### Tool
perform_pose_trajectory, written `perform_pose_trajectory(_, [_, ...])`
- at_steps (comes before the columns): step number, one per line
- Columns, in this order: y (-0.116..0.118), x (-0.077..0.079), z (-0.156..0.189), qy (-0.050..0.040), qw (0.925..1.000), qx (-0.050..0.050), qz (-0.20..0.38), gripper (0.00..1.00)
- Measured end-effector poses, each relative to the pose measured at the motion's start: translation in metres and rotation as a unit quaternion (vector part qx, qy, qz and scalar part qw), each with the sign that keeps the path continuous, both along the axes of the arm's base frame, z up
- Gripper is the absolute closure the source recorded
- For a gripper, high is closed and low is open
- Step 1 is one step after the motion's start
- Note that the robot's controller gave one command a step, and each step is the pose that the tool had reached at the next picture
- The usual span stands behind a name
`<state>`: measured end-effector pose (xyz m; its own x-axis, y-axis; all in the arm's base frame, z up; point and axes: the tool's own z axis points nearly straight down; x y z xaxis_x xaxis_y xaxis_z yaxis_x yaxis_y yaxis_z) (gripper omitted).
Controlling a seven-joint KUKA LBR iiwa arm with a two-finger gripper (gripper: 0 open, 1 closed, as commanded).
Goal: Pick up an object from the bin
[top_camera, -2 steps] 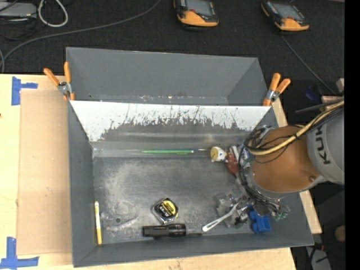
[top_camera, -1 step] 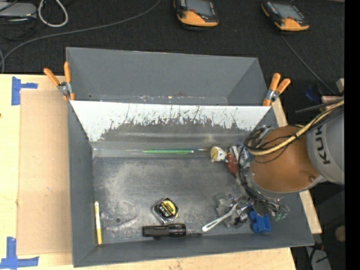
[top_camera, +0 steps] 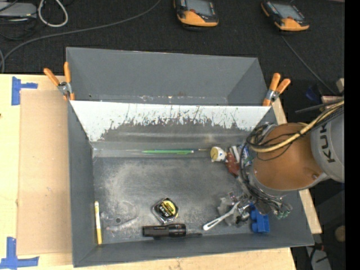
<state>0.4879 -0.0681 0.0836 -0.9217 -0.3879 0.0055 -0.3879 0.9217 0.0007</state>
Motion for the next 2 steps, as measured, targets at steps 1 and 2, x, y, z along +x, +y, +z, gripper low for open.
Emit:
perform_pose_trajectory(1, [0.001,-0.002,0.029,0.0041,1.0,0.001,0.0,1.0])
perform_pose_trajectory(2, [0.001,0.0,0.078,0.0001,1.0,0.0,-0.001,1.0])
